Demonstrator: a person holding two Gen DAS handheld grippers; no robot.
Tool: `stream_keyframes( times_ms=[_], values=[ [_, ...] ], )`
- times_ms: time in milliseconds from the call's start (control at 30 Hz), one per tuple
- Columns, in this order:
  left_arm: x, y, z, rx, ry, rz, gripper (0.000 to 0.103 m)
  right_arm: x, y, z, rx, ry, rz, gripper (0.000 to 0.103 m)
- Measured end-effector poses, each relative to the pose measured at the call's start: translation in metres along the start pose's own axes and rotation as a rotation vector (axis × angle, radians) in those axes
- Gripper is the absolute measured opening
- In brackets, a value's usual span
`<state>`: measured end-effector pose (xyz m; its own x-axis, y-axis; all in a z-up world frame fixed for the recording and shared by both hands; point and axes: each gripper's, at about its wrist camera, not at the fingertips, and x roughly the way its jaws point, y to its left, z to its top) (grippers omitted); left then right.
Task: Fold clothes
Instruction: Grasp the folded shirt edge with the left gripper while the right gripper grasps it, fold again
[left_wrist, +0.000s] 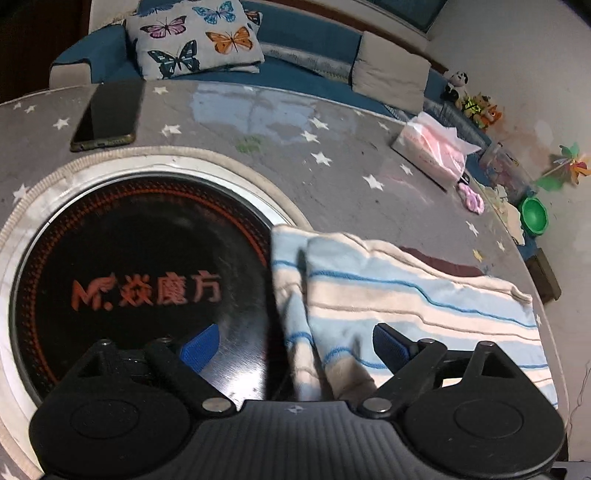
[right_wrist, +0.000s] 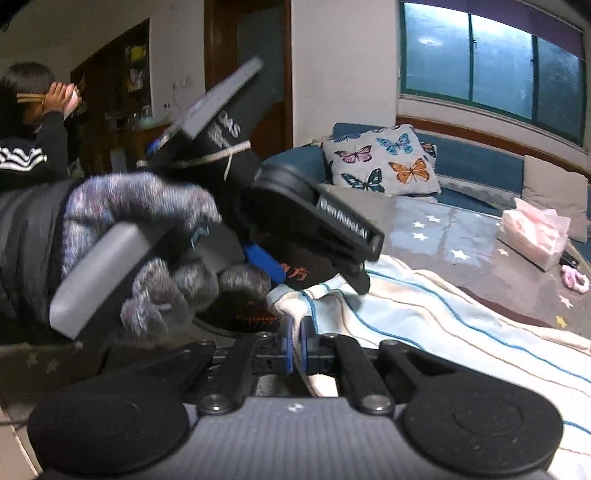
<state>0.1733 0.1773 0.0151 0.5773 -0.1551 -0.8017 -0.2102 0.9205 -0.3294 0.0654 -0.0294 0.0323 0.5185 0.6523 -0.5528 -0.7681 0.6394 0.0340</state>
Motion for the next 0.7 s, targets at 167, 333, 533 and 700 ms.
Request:
stream_keyframes(
  times_ms=[167,333,533,700],
  values=[
    [0.006,-0.004,-0.003,-0.039,0.034,-0.059,0.028,-0.012,-0.005,-0.002,0.027,-0.026,0.012,0.002],
    [0.006,-0.005,-0.008,-0.045,0.015,-0.053,0.011,-0.014,-0.005,-0.003,0.030,-0.031,0.020,0.001],
    [-0.002,-0.002,-0.007,-0.057,-0.015,-0.066,0.007,-0.017,-0.032,-0.014,0.084,-0.001,-0.063,0.008],
    [-0.011,-0.004,-0.006,-0.058,-0.042,-0.074,0.006,-0.010,-0.069,-0.025,0.122,0.033,-0.176,0.010]
  ],
)
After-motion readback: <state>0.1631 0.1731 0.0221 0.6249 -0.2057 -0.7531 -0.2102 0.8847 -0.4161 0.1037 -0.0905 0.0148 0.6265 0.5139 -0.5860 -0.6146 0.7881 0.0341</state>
